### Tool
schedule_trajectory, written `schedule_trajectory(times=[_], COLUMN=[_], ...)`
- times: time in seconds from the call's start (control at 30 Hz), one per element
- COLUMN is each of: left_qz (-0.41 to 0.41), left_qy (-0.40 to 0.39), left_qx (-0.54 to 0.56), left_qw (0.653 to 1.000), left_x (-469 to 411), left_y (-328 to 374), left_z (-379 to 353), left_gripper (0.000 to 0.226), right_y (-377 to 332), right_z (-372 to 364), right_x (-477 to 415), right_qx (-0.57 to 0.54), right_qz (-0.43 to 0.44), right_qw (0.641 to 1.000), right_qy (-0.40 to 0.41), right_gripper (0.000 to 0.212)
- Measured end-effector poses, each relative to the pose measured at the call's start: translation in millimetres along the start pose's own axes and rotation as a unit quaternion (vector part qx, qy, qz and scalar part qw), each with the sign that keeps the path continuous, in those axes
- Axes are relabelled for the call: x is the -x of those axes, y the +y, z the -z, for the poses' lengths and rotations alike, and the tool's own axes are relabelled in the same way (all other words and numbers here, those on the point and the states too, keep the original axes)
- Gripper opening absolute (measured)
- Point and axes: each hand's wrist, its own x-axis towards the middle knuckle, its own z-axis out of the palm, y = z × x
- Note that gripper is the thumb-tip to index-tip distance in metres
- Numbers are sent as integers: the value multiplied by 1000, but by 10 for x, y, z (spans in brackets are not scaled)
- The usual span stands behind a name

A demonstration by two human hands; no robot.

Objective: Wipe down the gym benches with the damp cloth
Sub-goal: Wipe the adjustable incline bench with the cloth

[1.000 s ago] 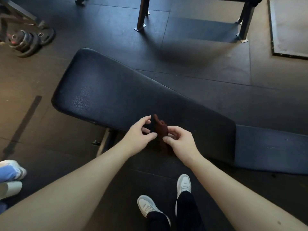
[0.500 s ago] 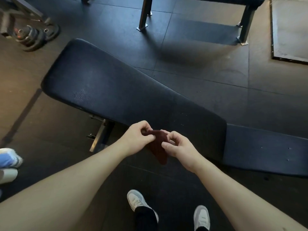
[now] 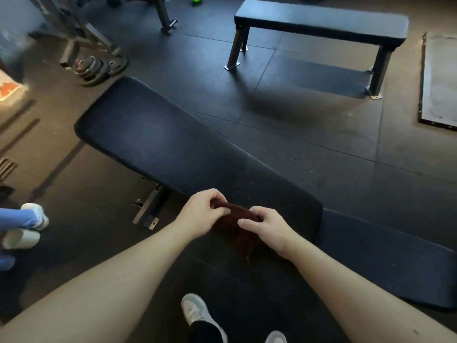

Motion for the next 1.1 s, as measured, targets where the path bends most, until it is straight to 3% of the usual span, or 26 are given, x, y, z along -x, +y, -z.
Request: schedule_trajectory(times=[0.13,0.23,0.33,0.43,0.57,0.67,0.77,1.1], left_qz=[16,24,-6,-29,-23,-17,-25,-10], left_qy=[49,55,71,103,117,141,179,251], left_qx=[-31,-125,-246,-366,-469,-474,-469,-443], left_qw=[998,990,967,924,875,869,864,861], left_x=[-257,-511,-767,-1005,-1189,-1223,-1231,-1276], left_y=[-54,-169,-329,-507,-729,-862,-943,-1027], left_z=[-150,-149,-59,33,49,-6,-89,-549], left_gripper=[23,30,35,47,66,71,71,69], right_y=[28,-48,-152,-109,198,483,708,651], right_z=[152,191,121,-54,-329,-399,-362,33], right_x=[-246,-547,-967,-1434,-1841,-1976,-2064,-2768], right_qx=[40,104,158,251,309,394,402,411], right_qz=[-27,-4,42,83,93,117,144,177], right_qw=[998,987,965,925,925,900,896,873], right_qy=[45,122,205,273,201,141,121,196], right_gripper=[14,18,29,26,39,54,62,57])
